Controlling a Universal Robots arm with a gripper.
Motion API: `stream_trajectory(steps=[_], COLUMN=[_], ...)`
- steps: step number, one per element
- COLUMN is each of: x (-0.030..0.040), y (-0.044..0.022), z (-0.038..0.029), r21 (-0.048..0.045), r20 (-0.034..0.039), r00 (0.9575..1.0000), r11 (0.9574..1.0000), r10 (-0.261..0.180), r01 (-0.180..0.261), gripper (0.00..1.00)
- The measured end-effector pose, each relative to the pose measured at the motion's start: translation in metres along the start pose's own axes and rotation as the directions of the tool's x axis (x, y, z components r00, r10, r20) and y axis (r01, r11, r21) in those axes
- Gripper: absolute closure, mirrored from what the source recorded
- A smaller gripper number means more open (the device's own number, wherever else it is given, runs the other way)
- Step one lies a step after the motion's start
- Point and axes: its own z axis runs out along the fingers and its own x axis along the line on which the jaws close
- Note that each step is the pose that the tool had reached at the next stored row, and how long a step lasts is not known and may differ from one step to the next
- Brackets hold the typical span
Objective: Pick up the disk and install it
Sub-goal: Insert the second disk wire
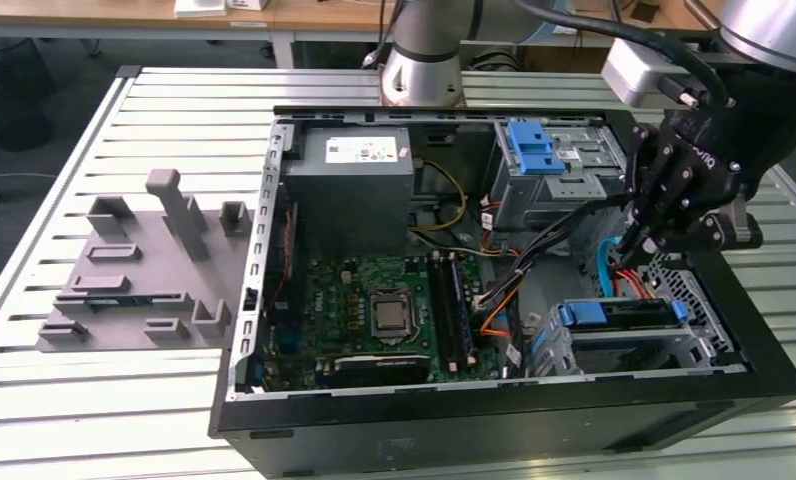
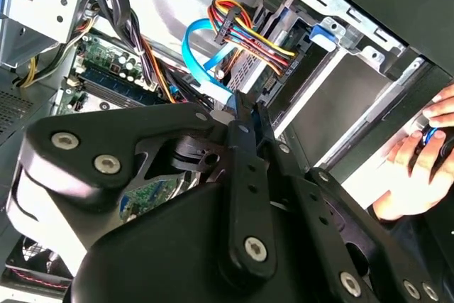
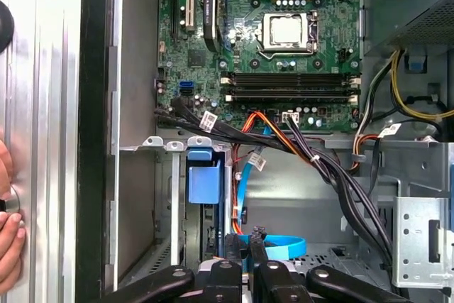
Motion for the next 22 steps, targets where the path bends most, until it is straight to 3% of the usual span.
stream_trajectory(steps=[6, 7, 10, 12, 22], x=[-0.0001, 0.0, 0.0001, 0.0002, 0.0064], y=[0.0, 0.0003, 0.001, 0.001, 0.0014], z=[0.0014, 0.0017, 0.0022, 0.0031, 0.0112], r21=[0.0013, 0.0046, 0.0136, 0.0158, 0.0276], r20=[0.0149, 0.0198, 0.0451, 0.0531, 0.0558], r00=[0.9999, 0.9998, 0.999, 0.9986, 0.9984], r11=[1.0, 1.0, 0.9999, 0.9999, 0.9996], r10=[0.0, 0.0, -0.001, -0.001, -0.003], r01=[0.0, 0.0, 0.0, 0.001, 0.002], gripper=[0.84, 0.84, 0.84, 0.84, 0.84])
